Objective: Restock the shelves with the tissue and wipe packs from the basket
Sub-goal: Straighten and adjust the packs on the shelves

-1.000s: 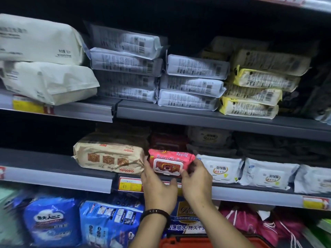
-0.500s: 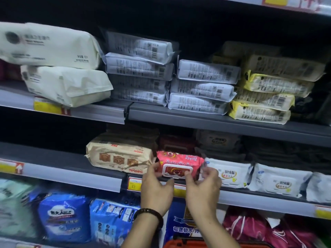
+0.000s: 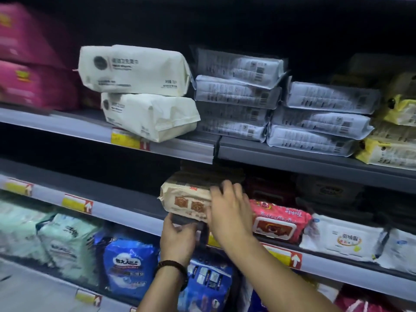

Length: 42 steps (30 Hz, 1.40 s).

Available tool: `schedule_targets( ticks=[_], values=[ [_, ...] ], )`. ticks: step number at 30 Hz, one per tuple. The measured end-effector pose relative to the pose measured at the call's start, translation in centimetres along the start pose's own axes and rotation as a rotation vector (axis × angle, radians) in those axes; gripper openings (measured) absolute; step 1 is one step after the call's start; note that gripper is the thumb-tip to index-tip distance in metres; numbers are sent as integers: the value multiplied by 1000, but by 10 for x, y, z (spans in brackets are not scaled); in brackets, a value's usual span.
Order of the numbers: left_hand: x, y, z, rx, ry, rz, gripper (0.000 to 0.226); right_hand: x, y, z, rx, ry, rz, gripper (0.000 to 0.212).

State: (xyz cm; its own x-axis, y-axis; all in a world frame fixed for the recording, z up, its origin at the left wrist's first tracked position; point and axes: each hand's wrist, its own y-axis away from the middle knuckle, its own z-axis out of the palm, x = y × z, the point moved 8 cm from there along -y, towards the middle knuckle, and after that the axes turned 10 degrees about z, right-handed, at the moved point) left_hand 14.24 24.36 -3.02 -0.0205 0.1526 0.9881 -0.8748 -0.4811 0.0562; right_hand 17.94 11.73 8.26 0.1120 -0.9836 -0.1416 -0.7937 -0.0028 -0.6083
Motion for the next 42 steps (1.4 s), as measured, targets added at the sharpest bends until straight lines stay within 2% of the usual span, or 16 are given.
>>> schedule_targets(
  ticks=[1, 4, 8, 11, 14, 16, 17, 20, 24, 27, 31, 37, 40, 42],
  values=[
    [-2, -2, -1, -1, 37, -13, 36, -1, -4, 6, 0, 20, 3, 36],
    [-2, -9, -1, -19, 101, -36, 38, 1, -4, 13, 54, -18, -15, 25],
    [-9, -15, -2, -20, 114, -41, 59, 2, -6, 15, 72, -62, -73, 14],
    [-12, -17, -10, 7, 121, -26, 74, -1, -20, 8, -43, -169, -85, 5],
    [-10, -21, -20, 56, 122, 10, 79, 1, -49, -6, -237, -232, 44, 19],
    [-9, -24, -23, 66, 145, 26, 69, -1, -58, -10, -351, -230, 98, 23],
    [-10, -24, -25, 75, 157, 24, 64, -5, -57, -11, -353, -163, 81, 22],
    [-6, -22, -26, 85, 152, 34, 64, -19, -45, -8, -264, 86, 15, 25],
    [2, -20, -20, 12, 52, 76, 84, -22, -21, 3, -176, 1, 43, 40],
    [1, -21, -21, 2, 65, 63, 86, -25, 6, 10, -104, -22, -32, 48],
    [0, -17, -24, 15, 126, 38, 86, -17, 16, 14, -106, -21, -64, 69],
    [-12, -30, -35, -11, -2, 59, 86, -7, 35, 22, -156, 116, -38, 115],
    [-13, -33, -36, -34, -50, 77, 85, -10, 31, 28, -134, 195, -63, 121],
    [-11, -32, -34, -43, -13, 74, 89, -10, 23, 28, -115, 222, -90, 117]
  ],
)
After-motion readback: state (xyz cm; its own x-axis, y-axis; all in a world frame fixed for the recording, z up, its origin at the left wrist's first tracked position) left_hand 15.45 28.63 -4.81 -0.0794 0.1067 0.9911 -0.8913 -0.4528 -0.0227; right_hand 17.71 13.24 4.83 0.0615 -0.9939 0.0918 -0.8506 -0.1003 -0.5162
